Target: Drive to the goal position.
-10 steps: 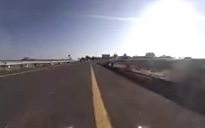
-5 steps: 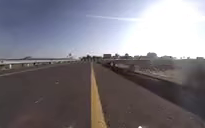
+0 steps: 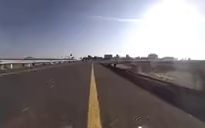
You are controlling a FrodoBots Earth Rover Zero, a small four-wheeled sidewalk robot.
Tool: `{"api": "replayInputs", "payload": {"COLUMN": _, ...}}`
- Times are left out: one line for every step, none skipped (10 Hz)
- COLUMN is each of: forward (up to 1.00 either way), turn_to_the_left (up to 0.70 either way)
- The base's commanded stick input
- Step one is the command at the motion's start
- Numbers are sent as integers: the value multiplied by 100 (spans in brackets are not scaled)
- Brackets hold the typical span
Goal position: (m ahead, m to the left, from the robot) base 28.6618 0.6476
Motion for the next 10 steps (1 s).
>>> {"api": "replayInputs", "payload": {"forward": 70, "turn_to_the_left": 0}}
{"api": "replayInputs", "payload": {"forward": 70, "turn_to_the_left": 0}}
{"api": "replayInputs", "payload": {"forward": 70, "turn_to_the_left": 0}}
{"api": "replayInputs", "payload": {"forward": 70, "turn_to_the_left": 0}}
{"api": "replayInputs", "payload": {"forward": 70, "turn_to_the_left": 0}}
{"api": "replayInputs", "payload": {"forward": 70, "turn_to_the_left": 0}}
{"api": "replayInputs", "payload": {"forward": 70, "turn_to_the_left": 0}}
{"api": "replayInputs", "payload": {"forward": 70, "turn_to_the_left": 0}}
{"api": "replayInputs", "payload": {"forward": 70, "turn_to_the_left": 0}}
{"api": "replayInputs", "payload": {"forward": 70, "turn_to_the_left": 0}}
